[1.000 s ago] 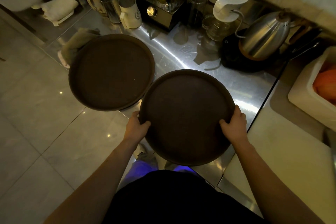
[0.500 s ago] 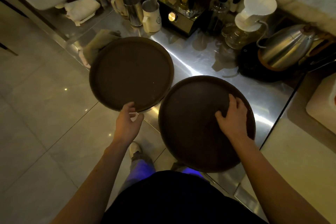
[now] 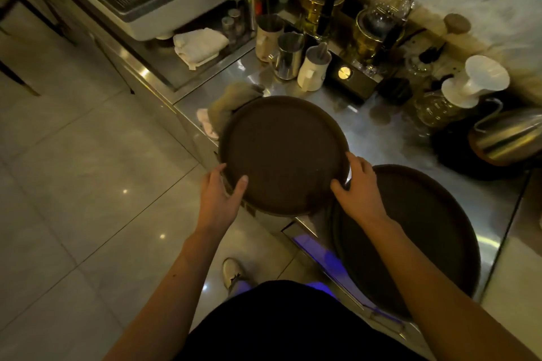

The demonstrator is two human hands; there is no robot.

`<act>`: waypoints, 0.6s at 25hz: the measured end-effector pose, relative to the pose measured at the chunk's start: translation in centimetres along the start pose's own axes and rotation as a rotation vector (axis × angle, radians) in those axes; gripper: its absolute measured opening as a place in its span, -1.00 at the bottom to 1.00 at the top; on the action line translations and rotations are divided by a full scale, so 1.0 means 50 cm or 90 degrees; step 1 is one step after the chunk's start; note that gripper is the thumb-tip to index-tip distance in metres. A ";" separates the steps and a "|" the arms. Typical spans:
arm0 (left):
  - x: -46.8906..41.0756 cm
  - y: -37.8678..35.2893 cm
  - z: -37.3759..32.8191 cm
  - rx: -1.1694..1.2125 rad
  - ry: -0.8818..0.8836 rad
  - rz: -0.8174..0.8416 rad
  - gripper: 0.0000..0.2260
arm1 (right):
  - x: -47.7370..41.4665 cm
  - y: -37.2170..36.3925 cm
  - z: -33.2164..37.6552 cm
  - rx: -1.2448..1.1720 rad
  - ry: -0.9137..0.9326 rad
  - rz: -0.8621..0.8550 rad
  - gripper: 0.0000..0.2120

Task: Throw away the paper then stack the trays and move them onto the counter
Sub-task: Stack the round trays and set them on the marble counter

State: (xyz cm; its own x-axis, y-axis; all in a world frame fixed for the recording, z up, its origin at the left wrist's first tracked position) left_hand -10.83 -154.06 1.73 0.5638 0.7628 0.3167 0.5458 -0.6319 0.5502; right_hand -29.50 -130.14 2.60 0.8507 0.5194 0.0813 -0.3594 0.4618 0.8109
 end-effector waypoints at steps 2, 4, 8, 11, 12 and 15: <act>-0.019 0.020 0.018 0.014 0.000 0.013 -0.41 | -0.015 -0.015 0.033 0.017 -0.001 0.006 -0.28; -0.037 0.031 0.028 0.018 0.007 0.024 -0.40 | -0.031 -0.025 0.054 0.045 -0.006 0.019 -0.27; -0.080 0.036 0.041 0.036 0.051 0.050 -0.39 | -0.065 -0.039 0.065 0.110 -0.020 0.053 -0.24; -0.106 0.019 0.040 0.033 0.097 0.081 -0.33 | -0.103 -0.044 0.049 0.132 -0.044 0.081 -0.23; -0.114 0.012 0.038 0.031 0.114 0.092 -0.31 | -0.118 -0.047 0.042 0.138 -0.054 0.089 -0.23; -0.136 -0.010 0.033 0.043 0.148 0.106 -0.32 | -0.156 -0.052 0.018 0.131 -0.074 0.102 -0.26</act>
State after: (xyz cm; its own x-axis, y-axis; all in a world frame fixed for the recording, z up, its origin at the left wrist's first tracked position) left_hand -13.92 -159.16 -1.98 0.4961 0.6541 0.5710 0.5025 -0.7526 0.4255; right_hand -34.84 -136.06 0.39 0.8318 0.4823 0.2748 -0.4178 0.2182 0.8819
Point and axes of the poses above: each hand's wrist, its own x-axis away from the middle knuckle, its own y-axis out of the back of the hand, z = x × y, the point moved 2 cm from there along -x, towards the middle knuckle, and after that the axes turned 6 degrees about y, right-handed, at the moved point
